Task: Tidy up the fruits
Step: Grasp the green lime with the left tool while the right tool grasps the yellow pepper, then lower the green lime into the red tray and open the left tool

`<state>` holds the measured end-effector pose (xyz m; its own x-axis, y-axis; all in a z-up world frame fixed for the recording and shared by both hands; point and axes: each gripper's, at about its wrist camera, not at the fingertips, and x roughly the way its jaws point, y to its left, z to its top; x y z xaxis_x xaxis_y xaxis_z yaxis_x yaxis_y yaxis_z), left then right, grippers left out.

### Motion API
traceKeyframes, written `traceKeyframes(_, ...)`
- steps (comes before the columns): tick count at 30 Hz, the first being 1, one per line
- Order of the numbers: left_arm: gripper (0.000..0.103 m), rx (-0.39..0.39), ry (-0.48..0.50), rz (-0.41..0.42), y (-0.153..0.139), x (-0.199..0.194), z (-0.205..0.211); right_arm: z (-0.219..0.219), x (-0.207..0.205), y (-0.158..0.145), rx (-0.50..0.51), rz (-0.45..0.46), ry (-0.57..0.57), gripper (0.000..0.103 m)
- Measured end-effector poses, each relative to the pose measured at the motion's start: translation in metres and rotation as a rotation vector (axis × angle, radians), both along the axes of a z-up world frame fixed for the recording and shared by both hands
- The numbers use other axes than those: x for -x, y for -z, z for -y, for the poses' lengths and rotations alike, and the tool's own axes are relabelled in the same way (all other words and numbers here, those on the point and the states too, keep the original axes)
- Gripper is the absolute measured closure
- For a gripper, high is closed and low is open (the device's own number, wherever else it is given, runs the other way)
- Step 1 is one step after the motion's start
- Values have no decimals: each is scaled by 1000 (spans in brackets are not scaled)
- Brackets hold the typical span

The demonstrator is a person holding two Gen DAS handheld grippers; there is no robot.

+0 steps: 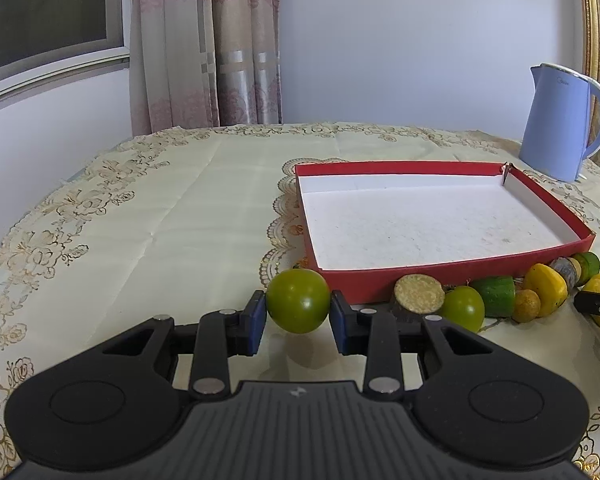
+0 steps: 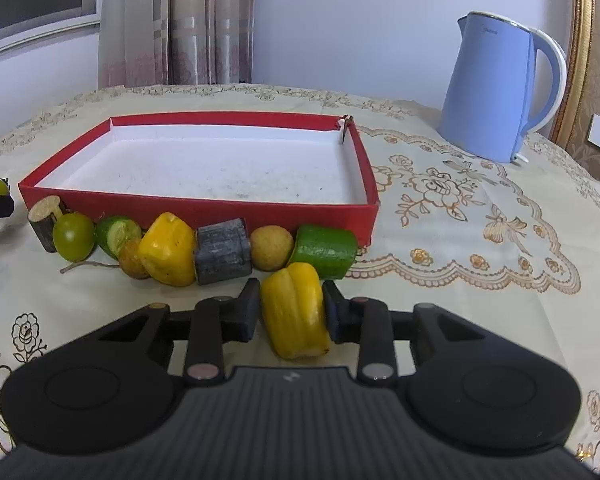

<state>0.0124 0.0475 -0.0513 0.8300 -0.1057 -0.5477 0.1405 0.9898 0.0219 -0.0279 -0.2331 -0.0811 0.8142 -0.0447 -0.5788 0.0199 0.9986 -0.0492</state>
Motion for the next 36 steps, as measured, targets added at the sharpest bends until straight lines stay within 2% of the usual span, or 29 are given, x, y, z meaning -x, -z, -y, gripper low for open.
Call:
traceKeyframes(5, 70, -2, 0, 0, -2, 3, 2, 1, 9, -4, 12, 51, 36, 76)
traceKeyframes(9, 70, -12, -2, 11, -6, 6, 5, 8, 17, -11, 43, 121, 120, 76)
traceKeyframes(17, 70, -26, 20, 25, -13, 12, 20, 23, 30, -17, 25, 206, 197, 76)
traceKeyframes(27, 70, -2, 60, 28, -26, -12, 50, 41, 15, -9, -16, 186, 251, 76)
traceKeyframes(36, 70, -17, 32, 27, -29, -63, 76, 44, 12, -6, -33, 184, 248, 76)
